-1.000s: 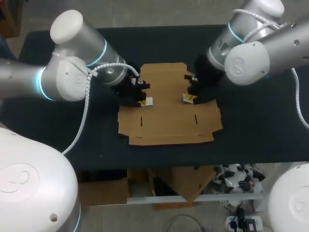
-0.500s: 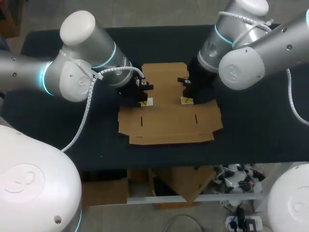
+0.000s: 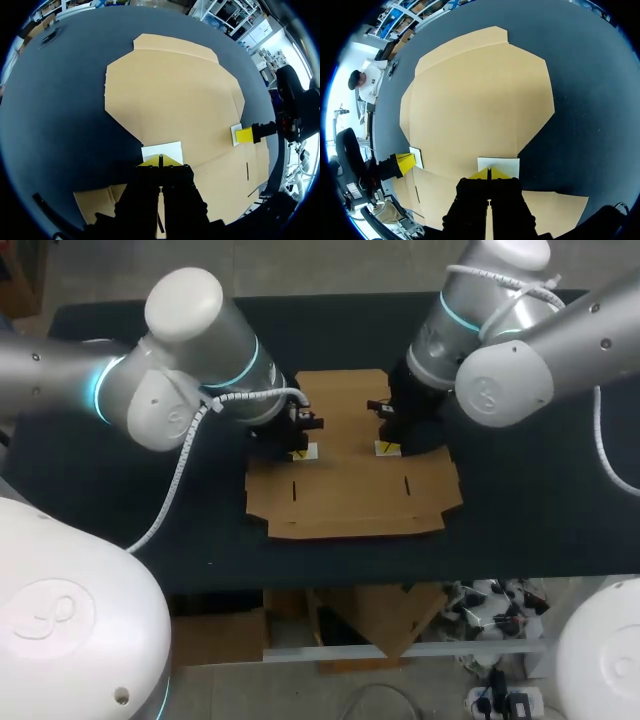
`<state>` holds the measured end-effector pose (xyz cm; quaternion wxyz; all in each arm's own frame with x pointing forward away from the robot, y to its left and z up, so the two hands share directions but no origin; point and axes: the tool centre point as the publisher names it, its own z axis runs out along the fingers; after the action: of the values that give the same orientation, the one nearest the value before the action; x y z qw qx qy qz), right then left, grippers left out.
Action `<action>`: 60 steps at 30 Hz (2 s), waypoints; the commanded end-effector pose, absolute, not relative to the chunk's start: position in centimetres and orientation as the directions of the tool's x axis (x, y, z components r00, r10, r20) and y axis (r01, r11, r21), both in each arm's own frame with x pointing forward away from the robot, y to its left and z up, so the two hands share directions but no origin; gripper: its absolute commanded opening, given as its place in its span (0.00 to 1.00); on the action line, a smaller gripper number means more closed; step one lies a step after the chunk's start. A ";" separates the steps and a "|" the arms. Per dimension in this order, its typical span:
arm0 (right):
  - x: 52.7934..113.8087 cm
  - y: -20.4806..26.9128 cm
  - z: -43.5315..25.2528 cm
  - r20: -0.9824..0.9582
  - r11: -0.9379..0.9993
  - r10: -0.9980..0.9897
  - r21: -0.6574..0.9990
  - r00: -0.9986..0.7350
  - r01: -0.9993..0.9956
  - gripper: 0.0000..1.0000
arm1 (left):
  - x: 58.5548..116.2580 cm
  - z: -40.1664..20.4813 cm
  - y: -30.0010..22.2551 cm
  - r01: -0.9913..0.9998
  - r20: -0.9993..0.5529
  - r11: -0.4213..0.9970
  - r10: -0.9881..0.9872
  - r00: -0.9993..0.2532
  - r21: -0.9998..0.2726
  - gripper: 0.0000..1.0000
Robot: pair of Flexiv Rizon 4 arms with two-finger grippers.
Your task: Assemble the packaging by folding the flat box into shape, placing the metal phone stand inside, and closing the box properly
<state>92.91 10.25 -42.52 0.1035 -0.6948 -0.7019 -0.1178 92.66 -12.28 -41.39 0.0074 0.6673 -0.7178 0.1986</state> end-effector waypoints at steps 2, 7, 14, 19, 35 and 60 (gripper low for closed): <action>93.1 9.9 -43.3 0.314 0.006 0.949 0.027 -0.015 1.000 0.00 | 92.5 -42.4 -13.0 -0.962 0.195 0.023 -0.978 -0.079 -0.273 0.00; 93.1 9.5 -42.4 0.361 0.004 0.932 0.041 -0.018 0.999 0.00 | 92.7 -41.3 -12.4 -0.971 0.220 0.020 -0.973 -0.074 -0.240 0.00; 93.3 8.7 -41.1 0.442 0.011 0.896 0.051 -0.033 0.999 0.00 | 93.1 -39.8 -11.3 -0.982 0.278 0.028 -0.957 -0.080 -0.186 0.00; 93.7 7.9 -40.5 0.500 0.025 0.865 0.049 -0.046 0.999 0.00 | 93.2 -38.9 -10.4 -0.985 0.325 0.033 -0.942 -0.087 -0.169 0.00; 94.0 6.0 -39.8 0.591 0.030 0.805 0.040 -0.049 0.999 0.00 | 92.7 -37.7 -8.0 -0.985 0.384 0.003 -0.921 -0.069 -0.170 0.00; 92.5 0.6 -36.3 0.590 0.038 0.802 0.105 -0.093 0.994 0.00 | 90.0 -33.8 -4.9 -0.980 0.388 -0.031 -0.920 -0.048 -0.195 0.00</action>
<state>93.43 1.38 -37.28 0.1930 -0.6457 -0.6956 -0.2490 90.96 -5.64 -34.76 0.0746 0.6855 -0.6935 0.2085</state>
